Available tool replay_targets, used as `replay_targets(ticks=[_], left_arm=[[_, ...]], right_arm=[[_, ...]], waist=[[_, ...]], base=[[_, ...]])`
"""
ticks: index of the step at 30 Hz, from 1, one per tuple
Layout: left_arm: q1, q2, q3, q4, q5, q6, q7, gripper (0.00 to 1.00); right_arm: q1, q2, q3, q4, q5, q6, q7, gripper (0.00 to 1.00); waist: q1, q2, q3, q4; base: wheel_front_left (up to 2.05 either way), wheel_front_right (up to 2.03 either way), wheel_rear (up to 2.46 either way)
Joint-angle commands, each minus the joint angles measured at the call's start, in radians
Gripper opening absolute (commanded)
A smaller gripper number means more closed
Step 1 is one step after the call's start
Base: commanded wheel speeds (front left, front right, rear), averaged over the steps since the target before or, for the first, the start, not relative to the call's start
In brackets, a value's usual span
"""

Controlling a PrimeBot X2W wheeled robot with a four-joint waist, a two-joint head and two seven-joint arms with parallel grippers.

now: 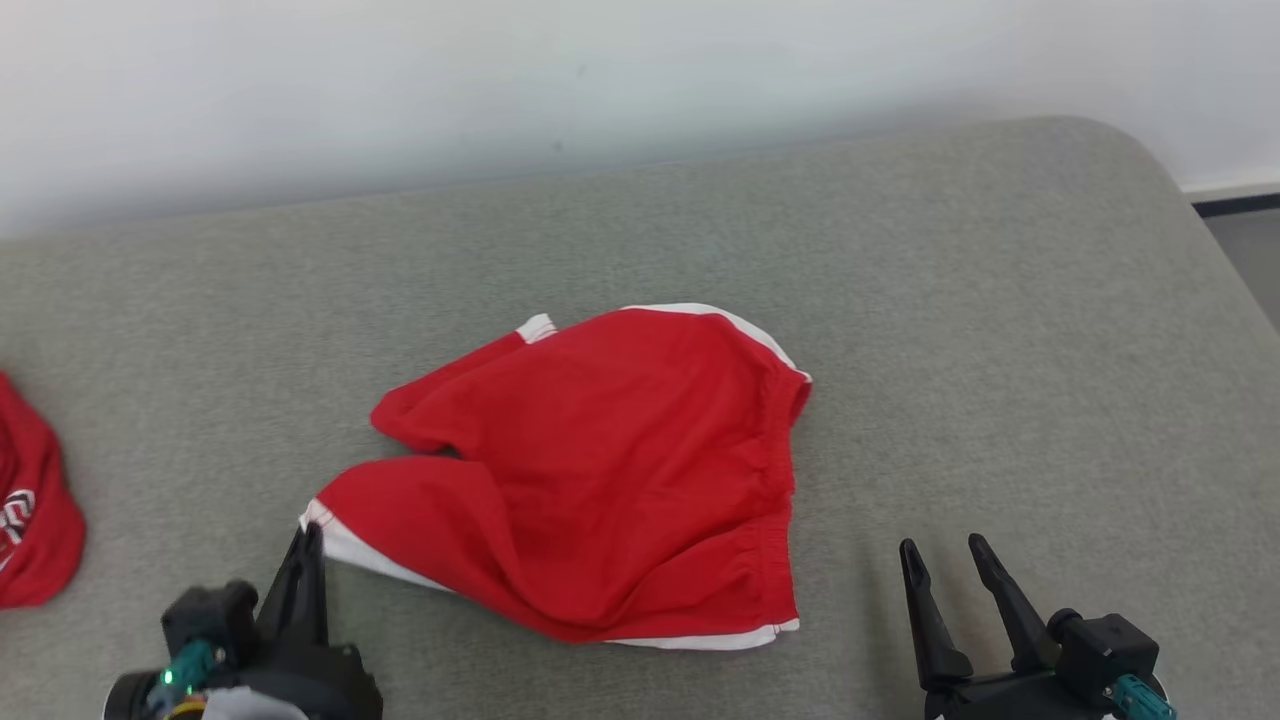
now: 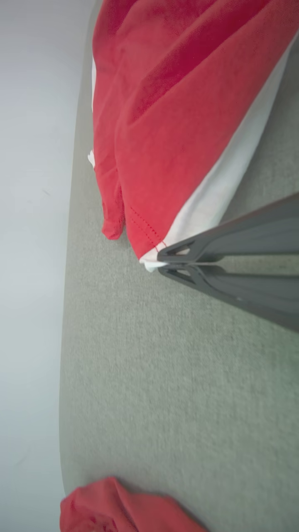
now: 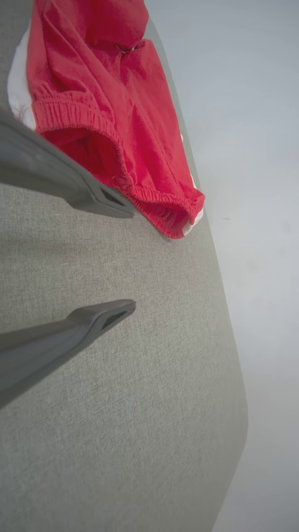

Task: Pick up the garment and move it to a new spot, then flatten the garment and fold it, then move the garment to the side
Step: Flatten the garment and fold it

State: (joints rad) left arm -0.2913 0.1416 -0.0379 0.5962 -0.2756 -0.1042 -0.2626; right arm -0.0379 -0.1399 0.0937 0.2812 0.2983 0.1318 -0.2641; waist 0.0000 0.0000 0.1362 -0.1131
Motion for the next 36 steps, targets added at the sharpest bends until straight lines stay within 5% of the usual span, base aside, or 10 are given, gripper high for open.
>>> replay_targets(ticks=[1, 12, 13, 14, 15, 26, 36], left_arm=[[0.051, -0.011, 0.006, -0.031, 0.012, 0.01, -0.003, 0.0], [0.242, -0.067, 0.016, -0.127, -0.025, 0.047, -0.004, 0.0], [0.242, -0.07, 0.018, -0.127, -0.031, 0.045, -0.003, 0.14], [0.249, -0.074, 0.017, -0.126, -0.029, 0.046, -0.003, 0.85], [0.255, -0.076, 0.014, -0.123, -0.024, 0.048, -0.003, 1.0], [0.318, -0.058, 0.043, -0.158, 0.006, 0.04, -0.003, 1.0], [0.292, -0.022, 0.007, -0.104, -0.003, 0.01, 0.017, 1.0]], right_arm=[[0.007, 0.003, 0.001, -0.001, 0.003, -0.002, 0.0, 1.0], [0.022, -0.007, 0.015, 0.016, 0.008, -0.002, 0.0, 1.0], [0.023, -0.009, 0.016, 0.017, 0.009, -0.002, 0.0, 1.0], [0.025, -0.012, 0.02, 0.019, 0.011, -0.002, 0.0, 1.0], [0.028, -0.017, 0.025, 0.021, 0.012, -0.002, 0.0, 1.0], [0.078, -0.123, 0.126, 0.032, 0.059, -0.002, 0.0, 1.0], [0.043, -0.23, 0.322, 0.064, 0.115, -0.002, 0.01, 1.0]], waist=[[0.0, 0.0, -0.026, 0.049], [0.0, 0.0, -0.047, 0.13], [0.0, 0.0, -0.052, 0.135], [0.0, 0.0, -0.057, 0.137], [0.0, 0.0, -0.061, 0.139], [0.0, 0.0, -0.12, 0.141], [0.0, 0.0, -0.104, 0.134]], base=[[0.0, 0.0, 0.0], [0.0, 0.0, 0.0], [0.0, 0.0, 0.0], [0.0, 0.0, 0.0], [0.0, 0.0, 0.0], [0.0, 0.0, 0.0], [0.0, 0.0, 0.0]])
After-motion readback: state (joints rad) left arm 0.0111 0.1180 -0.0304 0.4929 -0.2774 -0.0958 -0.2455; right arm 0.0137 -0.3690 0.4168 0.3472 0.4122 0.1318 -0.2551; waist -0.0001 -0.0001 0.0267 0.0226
